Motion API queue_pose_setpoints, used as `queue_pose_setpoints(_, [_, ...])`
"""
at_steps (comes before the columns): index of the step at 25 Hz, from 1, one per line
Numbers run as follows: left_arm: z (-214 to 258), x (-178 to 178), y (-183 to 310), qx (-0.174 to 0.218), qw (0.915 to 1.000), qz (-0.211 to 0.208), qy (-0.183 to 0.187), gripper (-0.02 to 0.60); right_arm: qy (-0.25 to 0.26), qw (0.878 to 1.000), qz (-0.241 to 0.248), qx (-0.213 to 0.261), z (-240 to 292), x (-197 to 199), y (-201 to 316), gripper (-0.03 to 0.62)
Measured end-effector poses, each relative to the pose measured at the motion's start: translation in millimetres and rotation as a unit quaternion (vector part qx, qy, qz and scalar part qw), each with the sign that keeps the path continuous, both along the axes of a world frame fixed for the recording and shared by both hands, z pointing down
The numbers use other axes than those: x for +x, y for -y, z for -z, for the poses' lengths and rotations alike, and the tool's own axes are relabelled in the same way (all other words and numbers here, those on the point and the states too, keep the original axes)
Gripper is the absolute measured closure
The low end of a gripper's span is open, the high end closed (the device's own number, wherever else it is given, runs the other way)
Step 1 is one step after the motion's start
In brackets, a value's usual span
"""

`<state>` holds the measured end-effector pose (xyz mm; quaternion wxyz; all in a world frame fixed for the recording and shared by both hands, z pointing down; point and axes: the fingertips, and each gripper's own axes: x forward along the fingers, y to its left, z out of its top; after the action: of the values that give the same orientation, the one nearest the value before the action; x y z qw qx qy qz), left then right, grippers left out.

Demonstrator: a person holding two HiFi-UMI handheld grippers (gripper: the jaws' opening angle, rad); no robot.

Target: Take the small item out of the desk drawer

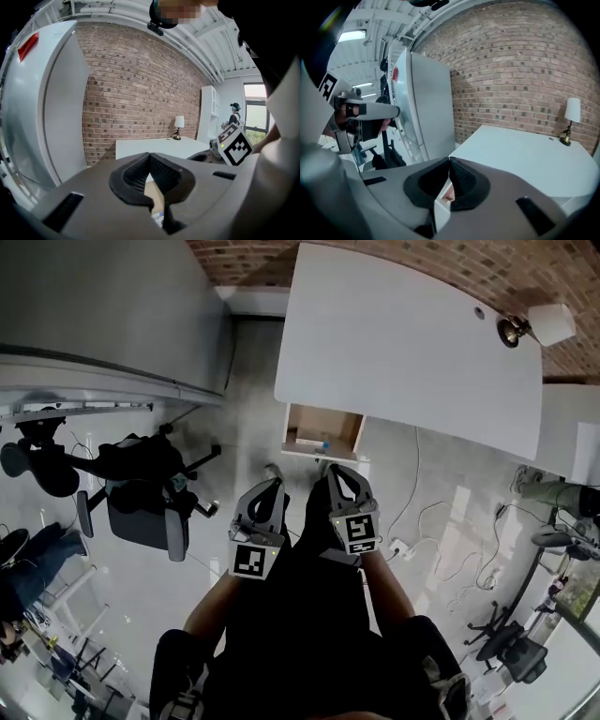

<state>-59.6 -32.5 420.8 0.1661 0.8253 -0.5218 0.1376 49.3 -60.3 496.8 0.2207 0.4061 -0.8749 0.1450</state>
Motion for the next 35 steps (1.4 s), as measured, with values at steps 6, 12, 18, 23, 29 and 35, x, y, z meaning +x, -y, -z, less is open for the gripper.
queue_pose_setpoints(6, [-59, 11, 29, -0.03, 0.9995, 0.003, 0.007, 0.574, -0.091, 0.99, 0.092, -0.05, -101, 9, 24, 0.568])
queue_pose_setpoints(12, [-126, 21, 49, -0.039, 0.9989, -0.014, 0.019, 0.574, -0.155, 0.967, 0.167, -0.117, -216, 17, 36, 0.568])
queue_pose_setpoints(18, [-193, 43, 62, -0.018, 0.9924, -0.104, 0.063, 0.574, -0.194, 0.946, 0.211, -0.151, -312, 22, 41, 0.568])
queue_pose_setpoints(23, [-260, 55, 66, -0.042, 0.9783, -0.176, 0.101, 0.572, -0.215, 0.923, 0.259, -0.187, -371, 21, 32, 0.568])
queue_pose_setpoints(29, [-337, 70, 69, -0.096, 0.9483, -0.269, 0.138, 0.561, -0.217, 0.914, 0.271, -0.211, -413, 27, 29, 0.568])
queue_pose_setpoints(35, [-404, 79, 67, -0.126, 0.906, -0.347, 0.207, 0.429, -0.226, 0.897, 0.302, -0.23, -445, 33, 26, 0.568])
